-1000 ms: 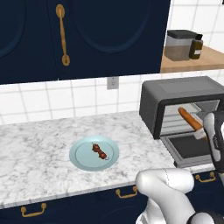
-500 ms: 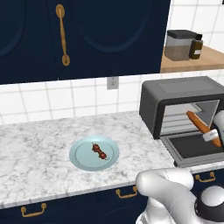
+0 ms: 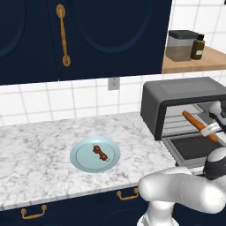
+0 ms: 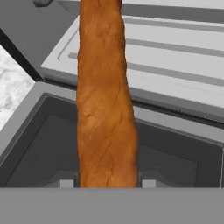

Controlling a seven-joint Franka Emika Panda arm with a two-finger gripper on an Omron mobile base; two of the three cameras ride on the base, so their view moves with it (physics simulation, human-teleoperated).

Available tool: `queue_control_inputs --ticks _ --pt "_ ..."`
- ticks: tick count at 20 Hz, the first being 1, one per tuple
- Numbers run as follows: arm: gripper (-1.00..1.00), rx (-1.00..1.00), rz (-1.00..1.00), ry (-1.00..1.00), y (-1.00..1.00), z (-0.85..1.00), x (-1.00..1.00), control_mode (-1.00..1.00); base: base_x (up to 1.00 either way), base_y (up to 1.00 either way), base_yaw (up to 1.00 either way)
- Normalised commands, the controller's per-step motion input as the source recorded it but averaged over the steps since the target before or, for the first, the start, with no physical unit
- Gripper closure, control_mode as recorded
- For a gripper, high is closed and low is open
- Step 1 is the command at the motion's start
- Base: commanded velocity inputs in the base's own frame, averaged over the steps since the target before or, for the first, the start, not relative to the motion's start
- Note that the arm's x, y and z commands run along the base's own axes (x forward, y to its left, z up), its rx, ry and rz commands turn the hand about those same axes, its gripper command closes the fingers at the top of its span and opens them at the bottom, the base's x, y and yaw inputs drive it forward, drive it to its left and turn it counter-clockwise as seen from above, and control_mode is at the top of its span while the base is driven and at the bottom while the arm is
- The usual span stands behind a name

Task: Pick up the kebab skewer and baguette bread, and place them inside the toaster oven. Close the toaster oven door and start by setting the timer.

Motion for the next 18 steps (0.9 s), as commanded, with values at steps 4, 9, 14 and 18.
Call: queue_control_inputs --ticks 4,9,14,18 --pt "1.0 0.01 0.01 0.0 -0.08 -0.08 0.74 -1.0 0.0 0.0 0.0" --pt "1.0 0.0 0.0 0.0 0.0 -0.18 0.66 -1.0 0.0 0.0 0.0" --pt "1.0 0.0 0.0 -0.05 0.0 -0.23 0.47 -1.0 0.0 0.0 0.0" --pt "1.0 0.0 -0.01 -0.01 0.0 -0.05 0.47 -1.0 0.0 0.0 0.0"
